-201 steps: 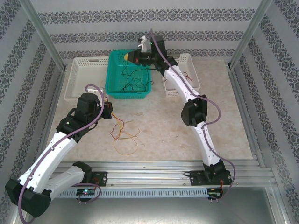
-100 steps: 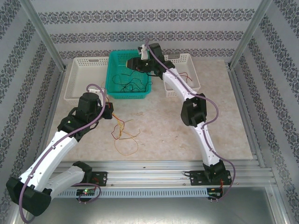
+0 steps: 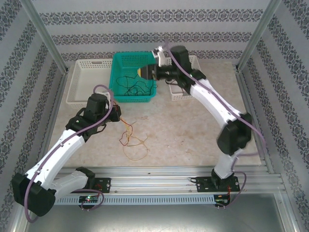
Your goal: Untangle the cables
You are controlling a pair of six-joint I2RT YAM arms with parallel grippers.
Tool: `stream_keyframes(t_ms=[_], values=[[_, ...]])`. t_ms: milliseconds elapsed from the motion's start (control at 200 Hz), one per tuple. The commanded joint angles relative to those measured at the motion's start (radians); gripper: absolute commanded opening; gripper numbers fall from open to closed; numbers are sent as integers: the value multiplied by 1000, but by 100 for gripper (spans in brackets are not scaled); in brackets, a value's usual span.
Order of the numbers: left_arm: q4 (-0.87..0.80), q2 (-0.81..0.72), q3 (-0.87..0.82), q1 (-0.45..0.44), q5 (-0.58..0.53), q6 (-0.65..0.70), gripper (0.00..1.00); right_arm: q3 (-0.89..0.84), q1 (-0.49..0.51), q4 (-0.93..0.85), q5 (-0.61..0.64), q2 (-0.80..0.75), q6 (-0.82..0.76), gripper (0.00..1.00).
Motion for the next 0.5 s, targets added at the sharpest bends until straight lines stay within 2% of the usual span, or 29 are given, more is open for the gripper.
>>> stream_keyframes(t_ms=[0, 120, 245, 375, 495], values=[[86, 27, 13, -2, 33, -117, 0, -259, 24, 106, -69, -148, -97, 52], [145, 90, 39, -37, 60, -171, 0, -502, 61, 174, -47, -276, -146, 53], [185, 157, 69, -83, 64, -201, 0, -678, 85, 286, -38, -324, -124, 54], [223, 189, 70, -112, 66, -229, 0, -794, 118, 409, -37, -330, -95, 54], [235, 204, 69, -126, 64, -242, 0, -823, 165, 418, 23, -311, -125, 54]])
